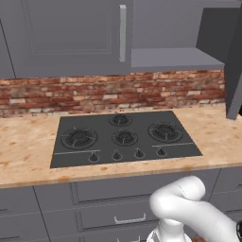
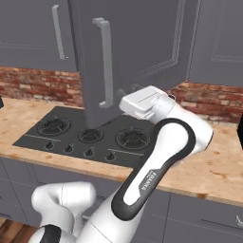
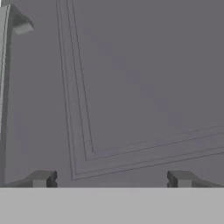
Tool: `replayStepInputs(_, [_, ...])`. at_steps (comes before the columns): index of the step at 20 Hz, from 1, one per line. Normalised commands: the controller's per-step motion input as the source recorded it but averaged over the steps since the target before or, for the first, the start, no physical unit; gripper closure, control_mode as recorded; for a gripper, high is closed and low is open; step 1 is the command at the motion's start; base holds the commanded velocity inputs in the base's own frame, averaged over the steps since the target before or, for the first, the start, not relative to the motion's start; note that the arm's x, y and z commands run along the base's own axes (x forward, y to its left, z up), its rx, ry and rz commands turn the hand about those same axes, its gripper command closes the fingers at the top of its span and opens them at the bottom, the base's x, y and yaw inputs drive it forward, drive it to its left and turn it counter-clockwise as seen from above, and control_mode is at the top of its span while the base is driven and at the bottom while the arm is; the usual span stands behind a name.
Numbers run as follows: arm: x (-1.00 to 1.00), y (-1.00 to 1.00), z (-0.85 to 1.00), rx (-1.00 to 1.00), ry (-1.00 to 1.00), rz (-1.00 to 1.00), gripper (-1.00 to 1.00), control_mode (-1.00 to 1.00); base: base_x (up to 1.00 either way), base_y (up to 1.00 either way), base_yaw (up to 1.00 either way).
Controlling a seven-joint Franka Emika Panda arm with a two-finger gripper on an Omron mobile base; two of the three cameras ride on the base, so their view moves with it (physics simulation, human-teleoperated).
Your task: Open the cabinet. Pick the spray and place it next to the sink. Then close the cabinet.
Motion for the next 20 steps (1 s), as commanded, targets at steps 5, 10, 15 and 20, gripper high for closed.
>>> replayStepInputs(5, [0.13,0.38,0.12,0.0,0.24,0.0,-1.0,-1.0,0.0,0.0,0.0])
replayStepInputs(10, [0.35,0.37,0.07,-0.01,0.27,0.0,-1.0,-1.0,0.0,0.0,0.0])
replayStepInputs(15, [0.36,0.44,0.0,-0.06,0.21,0.0,-1.0,-1.0,0.0,0.0,0.0])
replayStepInputs(20, [0.34,0.35,0.0,-0.06,0.17,0.0,-1.0,-1.0,0.0,0.0,0.0])
